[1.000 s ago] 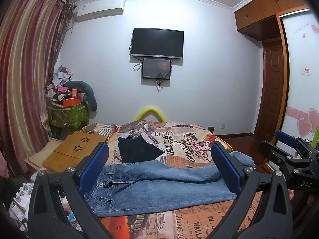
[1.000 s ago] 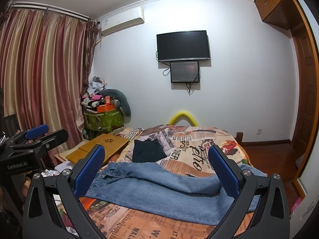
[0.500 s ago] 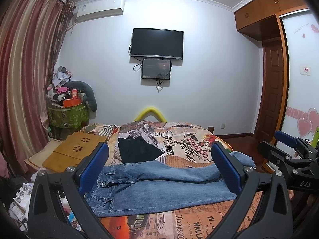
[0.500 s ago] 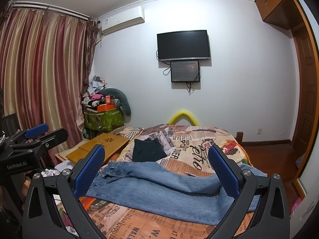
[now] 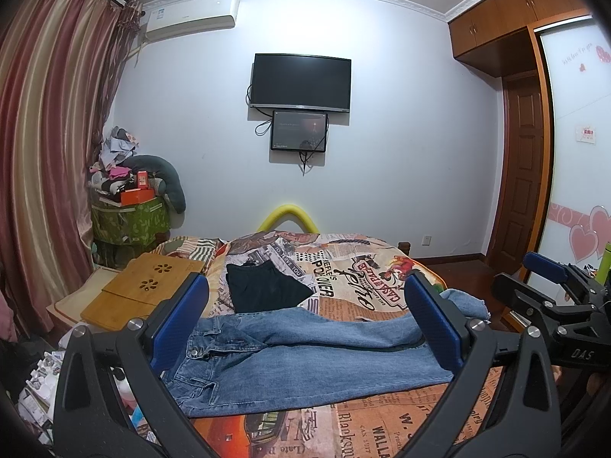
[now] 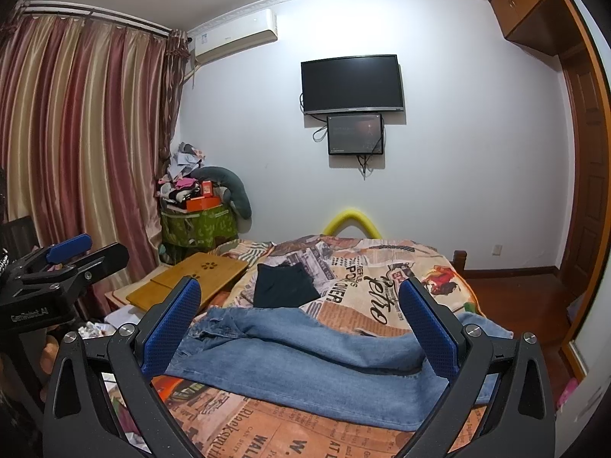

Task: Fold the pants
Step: 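Lower both tools toward the jeans, left at the waistband, right at the legs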

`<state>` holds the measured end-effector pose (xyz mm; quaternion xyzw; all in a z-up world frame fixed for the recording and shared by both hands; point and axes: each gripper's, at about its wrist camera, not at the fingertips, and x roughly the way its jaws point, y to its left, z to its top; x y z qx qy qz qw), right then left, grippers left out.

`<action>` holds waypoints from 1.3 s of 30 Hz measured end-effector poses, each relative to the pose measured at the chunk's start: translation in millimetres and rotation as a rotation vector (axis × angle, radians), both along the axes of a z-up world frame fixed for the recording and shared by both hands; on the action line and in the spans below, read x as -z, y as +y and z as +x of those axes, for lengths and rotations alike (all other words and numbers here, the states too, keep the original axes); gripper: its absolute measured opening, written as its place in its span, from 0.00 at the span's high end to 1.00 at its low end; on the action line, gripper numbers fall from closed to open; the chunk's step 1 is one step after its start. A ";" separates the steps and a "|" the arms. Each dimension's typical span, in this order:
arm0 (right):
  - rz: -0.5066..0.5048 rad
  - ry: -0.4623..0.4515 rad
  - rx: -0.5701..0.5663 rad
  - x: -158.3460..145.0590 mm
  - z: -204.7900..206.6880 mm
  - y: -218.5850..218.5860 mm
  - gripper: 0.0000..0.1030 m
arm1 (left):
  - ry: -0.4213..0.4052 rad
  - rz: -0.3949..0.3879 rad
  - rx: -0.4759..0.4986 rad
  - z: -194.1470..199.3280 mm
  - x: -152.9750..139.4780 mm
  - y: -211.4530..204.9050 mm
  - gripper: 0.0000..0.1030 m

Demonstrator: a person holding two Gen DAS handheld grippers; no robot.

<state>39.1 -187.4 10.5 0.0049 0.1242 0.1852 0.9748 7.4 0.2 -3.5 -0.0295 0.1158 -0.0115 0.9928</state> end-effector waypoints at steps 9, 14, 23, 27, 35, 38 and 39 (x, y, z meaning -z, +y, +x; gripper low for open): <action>-0.025 0.005 -0.001 2.9 22.6 7.5 0.00 | 0.025 -0.002 0.003 20.9 3.0 11.5 0.00; -0.023 0.033 -0.041 12.3 55.3 14.9 0.00 | 0.074 0.022 -0.016 58.3 10.0 31.4 0.00; -0.119 0.146 0.009 62.4 147.1 25.7 0.00 | 0.192 0.073 -0.100 160.9 54.4 94.2 0.00; -0.204 0.203 0.021 88.8 183.4 27.3 0.00 | 0.305 0.050 -0.150 217.2 89.1 134.7 0.00; -0.211 0.451 -0.083 135.3 254.3 13.2 0.00 | 0.489 0.036 -0.237 309.0 157.8 189.1 0.00; -0.234 0.521 -0.096 152.4 283.4 11.6 0.01 | 0.569 0.043 -0.237 339.6 186.1 201.1 0.00; -0.244 0.545 -0.104 158.6 292.4 14.0 0.02 | 0.599 0.041 -0.238 347.4 194.8 204.1 0.00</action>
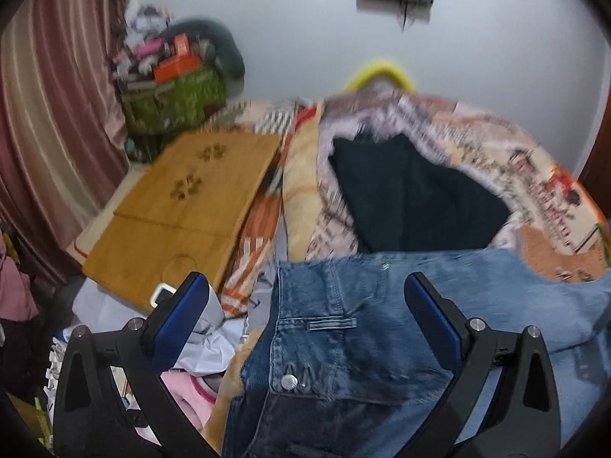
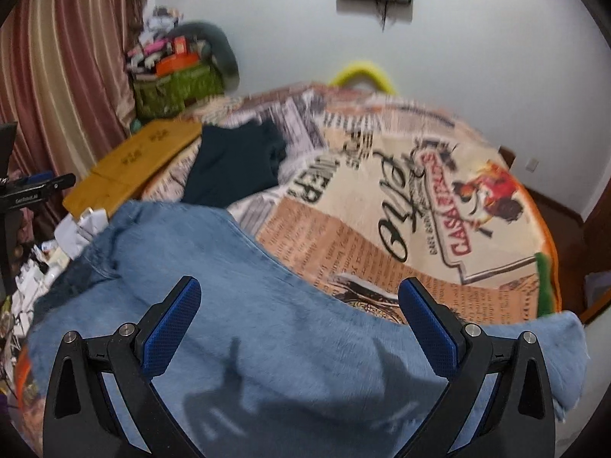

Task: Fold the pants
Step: 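Lower both tools toward the jeans, left at the waistband, right at the legs, then grasp the waistband with the left tool while the right tool grasps the leg hem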

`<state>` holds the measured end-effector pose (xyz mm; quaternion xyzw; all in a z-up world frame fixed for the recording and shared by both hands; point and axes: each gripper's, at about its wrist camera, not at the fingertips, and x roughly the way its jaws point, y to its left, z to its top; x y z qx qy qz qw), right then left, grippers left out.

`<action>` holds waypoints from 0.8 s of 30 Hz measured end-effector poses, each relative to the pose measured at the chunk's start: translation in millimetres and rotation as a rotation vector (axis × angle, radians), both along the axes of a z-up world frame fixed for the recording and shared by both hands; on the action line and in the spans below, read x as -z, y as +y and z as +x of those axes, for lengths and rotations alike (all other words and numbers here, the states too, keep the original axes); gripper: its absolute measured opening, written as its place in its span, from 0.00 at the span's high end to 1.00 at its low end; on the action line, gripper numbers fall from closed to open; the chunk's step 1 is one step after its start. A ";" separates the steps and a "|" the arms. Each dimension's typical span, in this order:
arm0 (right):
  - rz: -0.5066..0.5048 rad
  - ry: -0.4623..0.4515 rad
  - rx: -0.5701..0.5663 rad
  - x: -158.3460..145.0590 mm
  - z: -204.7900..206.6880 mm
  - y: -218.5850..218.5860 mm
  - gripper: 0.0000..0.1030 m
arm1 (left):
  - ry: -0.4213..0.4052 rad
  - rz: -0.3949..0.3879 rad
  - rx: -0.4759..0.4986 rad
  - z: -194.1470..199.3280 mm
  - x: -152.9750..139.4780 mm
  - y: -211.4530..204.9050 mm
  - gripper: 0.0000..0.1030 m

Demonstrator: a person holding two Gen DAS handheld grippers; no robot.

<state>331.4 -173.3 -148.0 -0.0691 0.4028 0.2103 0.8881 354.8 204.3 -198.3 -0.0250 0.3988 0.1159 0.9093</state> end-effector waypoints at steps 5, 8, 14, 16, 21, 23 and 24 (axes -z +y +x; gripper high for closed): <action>-0.005 0.140 -0.053 28.7 35.2 4.2 0.09 | 0.141 -0.073 0.022 41.9 49.0 11.2 0.07; -0.004 0.193 -0.073 42.8 50.4 7.3 0.12 | 0.201 -0.113 0.029 60.9 72.7 11.4 0.16; 0.019 0.295 -0.109 64.9 73.8 16.4 0.20 | 0.315 -0.109 0.018 92.2 110.9 15.5 0.37; 0.028 0.327 -0.122 73.7 80.6 19.6 0.24 | 0.321 -0.125 0.014 96.5 117.0 18.1 0.38; 0.037 0.361 -0.153 87.4 86.7 27.9 0.28 | 0.353 -0.198 0.039 109.8 129.4 18.9 0.48; 0.034 0.356 -0.154 89.6 86.2 29.7 0.28 | 0.363 -0.214 0.026 114.8 133.8 20.2 0.50; 0.029 0.353 -0.155 90.8 86.1 30.9 0.29 | 0.365 -0.220 0.022 116.5 135.5 20.3 0.53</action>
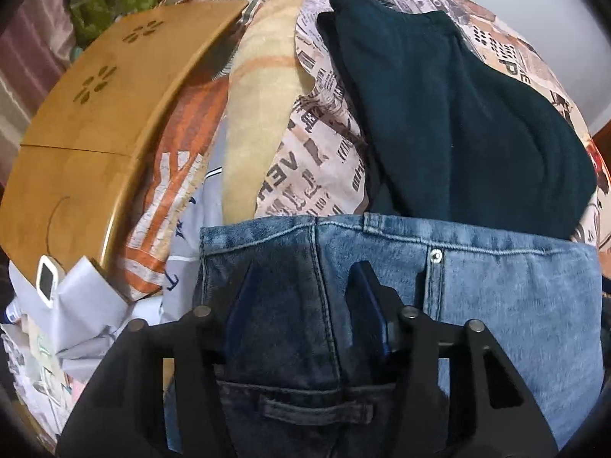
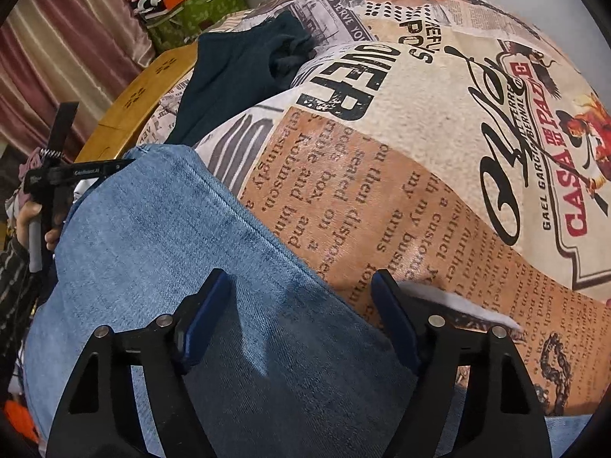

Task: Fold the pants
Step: 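Grasp the waistband with the left tool while the right tool grasps the leg hem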

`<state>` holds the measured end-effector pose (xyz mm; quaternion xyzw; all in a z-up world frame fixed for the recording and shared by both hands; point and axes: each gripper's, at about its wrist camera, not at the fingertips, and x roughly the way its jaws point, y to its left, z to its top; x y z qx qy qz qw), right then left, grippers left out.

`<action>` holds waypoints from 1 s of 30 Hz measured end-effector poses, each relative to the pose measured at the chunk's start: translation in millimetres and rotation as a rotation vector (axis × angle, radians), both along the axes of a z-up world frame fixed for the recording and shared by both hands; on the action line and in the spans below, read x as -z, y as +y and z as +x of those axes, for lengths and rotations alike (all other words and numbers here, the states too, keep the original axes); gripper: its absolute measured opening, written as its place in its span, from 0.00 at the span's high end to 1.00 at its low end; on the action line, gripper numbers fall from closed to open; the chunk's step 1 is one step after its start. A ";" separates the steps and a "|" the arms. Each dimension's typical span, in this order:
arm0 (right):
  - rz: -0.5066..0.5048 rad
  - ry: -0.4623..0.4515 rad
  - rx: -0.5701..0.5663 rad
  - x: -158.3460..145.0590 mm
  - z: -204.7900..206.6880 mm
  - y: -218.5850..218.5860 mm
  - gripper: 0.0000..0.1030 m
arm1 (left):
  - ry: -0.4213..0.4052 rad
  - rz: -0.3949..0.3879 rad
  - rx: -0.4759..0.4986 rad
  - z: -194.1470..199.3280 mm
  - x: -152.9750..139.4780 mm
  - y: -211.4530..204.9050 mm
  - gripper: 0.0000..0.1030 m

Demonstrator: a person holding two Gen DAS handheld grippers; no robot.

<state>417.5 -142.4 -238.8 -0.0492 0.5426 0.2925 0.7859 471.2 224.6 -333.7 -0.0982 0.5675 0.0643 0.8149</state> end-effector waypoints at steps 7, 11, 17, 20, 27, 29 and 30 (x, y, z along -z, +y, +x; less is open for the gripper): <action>0.016 -0.023 -0.021 -1.2 -7.2 6.5 0.73 | -0.026 0.086 0.032 -3.8 -7.8 -14.0 0.83; 0.008 -0.034 -0.049 -2.1 -11.5 12.2 0.91 | -0.063 0.154 0.064 -10.4 -22.2 -22.3 0.92; -0.012 -0.151 -0.026 -24.3 -16.0 14.4 0.93 | -0.170 0.189 0.028 -23.2 -78.3 -15.0 0.94; 0.032 -0.216 -0.011 -57.3 -22.6 4.8 0.93 | -0.225 0.175 0.031 -44.9 -111.6 -11.7 0.94; 0.039 -0.289 -0.051 -94.7 -68.7 4.8 0.93 | -0.282 0.220 0.052 -110.4 -155.8 -21.8 0.94; 0.048 -0.285 -0.055 -99.0 -84.9 1.7 0.93 | -0.277 0.217 0.054 -127.1 -162.6 -23.1 0.94; 0.050 -0.284 -0.057 -100.1 -91.2 0.4 0.93 | -0.276 0.221 0.059 -137.8 -166.4 -24.3 0.94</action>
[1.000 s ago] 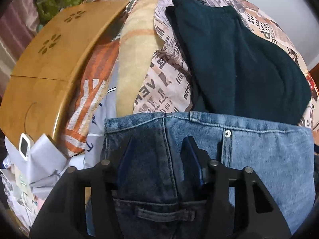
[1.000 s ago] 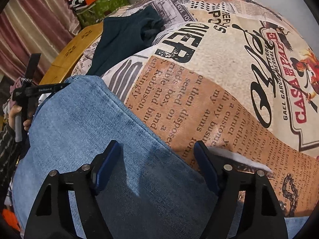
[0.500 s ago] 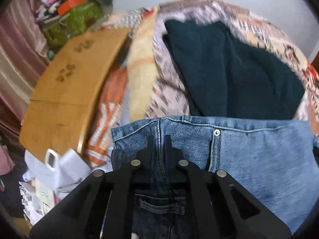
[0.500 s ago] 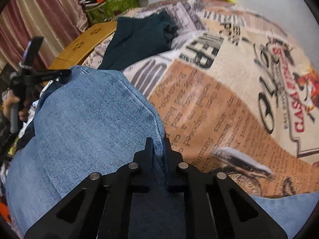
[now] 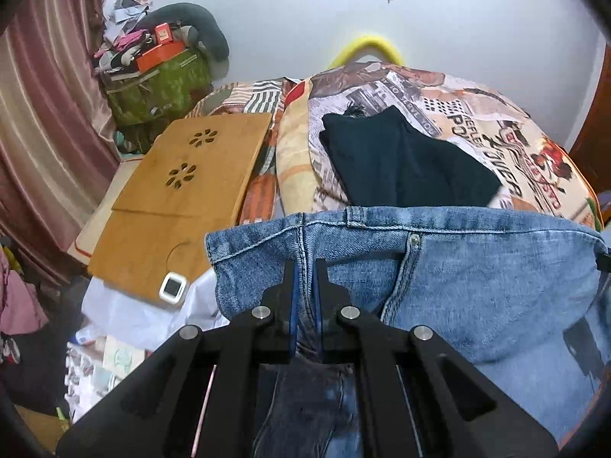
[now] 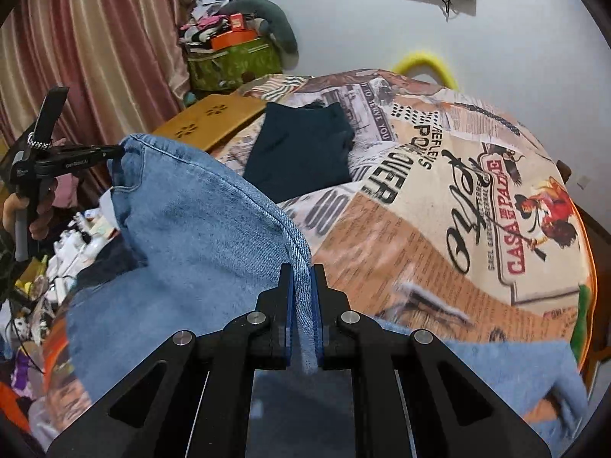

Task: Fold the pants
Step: 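Grasp the waistband with the left tool while the right tool grasps the leg hem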

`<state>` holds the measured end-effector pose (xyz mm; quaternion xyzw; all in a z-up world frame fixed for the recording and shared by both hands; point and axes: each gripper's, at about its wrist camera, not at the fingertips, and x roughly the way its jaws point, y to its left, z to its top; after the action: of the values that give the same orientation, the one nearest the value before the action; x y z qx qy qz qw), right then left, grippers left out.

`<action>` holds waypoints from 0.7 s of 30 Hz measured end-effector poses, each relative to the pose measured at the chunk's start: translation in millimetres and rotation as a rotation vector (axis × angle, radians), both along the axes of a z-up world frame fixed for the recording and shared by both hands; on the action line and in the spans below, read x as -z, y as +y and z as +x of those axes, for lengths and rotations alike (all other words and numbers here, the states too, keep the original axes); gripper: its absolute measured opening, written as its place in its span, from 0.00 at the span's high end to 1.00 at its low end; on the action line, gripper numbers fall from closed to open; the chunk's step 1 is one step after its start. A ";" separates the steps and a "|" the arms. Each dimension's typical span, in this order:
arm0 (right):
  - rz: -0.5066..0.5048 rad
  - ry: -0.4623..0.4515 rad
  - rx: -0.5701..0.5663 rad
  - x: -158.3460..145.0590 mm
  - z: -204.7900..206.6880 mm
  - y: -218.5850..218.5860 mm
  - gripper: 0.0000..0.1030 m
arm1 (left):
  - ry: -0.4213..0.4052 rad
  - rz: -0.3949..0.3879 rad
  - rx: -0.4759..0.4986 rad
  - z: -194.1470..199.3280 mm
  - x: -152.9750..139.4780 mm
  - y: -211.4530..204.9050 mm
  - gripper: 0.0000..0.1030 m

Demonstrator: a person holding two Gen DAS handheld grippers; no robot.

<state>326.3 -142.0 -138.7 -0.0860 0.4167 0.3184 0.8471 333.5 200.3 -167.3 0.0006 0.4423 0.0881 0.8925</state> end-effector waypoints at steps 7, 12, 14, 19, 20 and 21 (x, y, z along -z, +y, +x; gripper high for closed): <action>0.000 0.011 -0.007 -0.3 -55.7 -5.4 0.93 | 0.014 0.000 -0.010 -49.0 -4.7 -11.4 0.94; -0.001 0.013 -0.012 6.0 -85.4 -8.7 0.93 | 0.038 -0.020 -0.027 -77.9 -2.1 -16.3 0.93; -0.007 0.012 -0.017 9.0 -94.9 -9.1 0.93 | 0.050 -0.017 -0.027 -91.8 1.3 -18.7 0.93; -0.013 0.011 -0.029 14.3 -119.8 -8.9 0.93 | 0.083 -0.028 -0.038 -122.2 18.3 -21.2 0.93; -0.018 0.011 -0.029 15.9 -123.4 -8.2 0.93 | 0.092 -0.029 -0.041 -127.4 23.1 -21.7 0.93; -0.021 0.011 -0.030 17.4 -126.0 -7.7 0.93 | 0.098 -0.033 -0.044 -132.2 27.1 -21.4 0.93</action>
<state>200.4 -149.7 -156.1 -0.0992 0.4234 0.3272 0.8390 201.3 178.9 -194.4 -0.0194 0.4869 0.1004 0.8674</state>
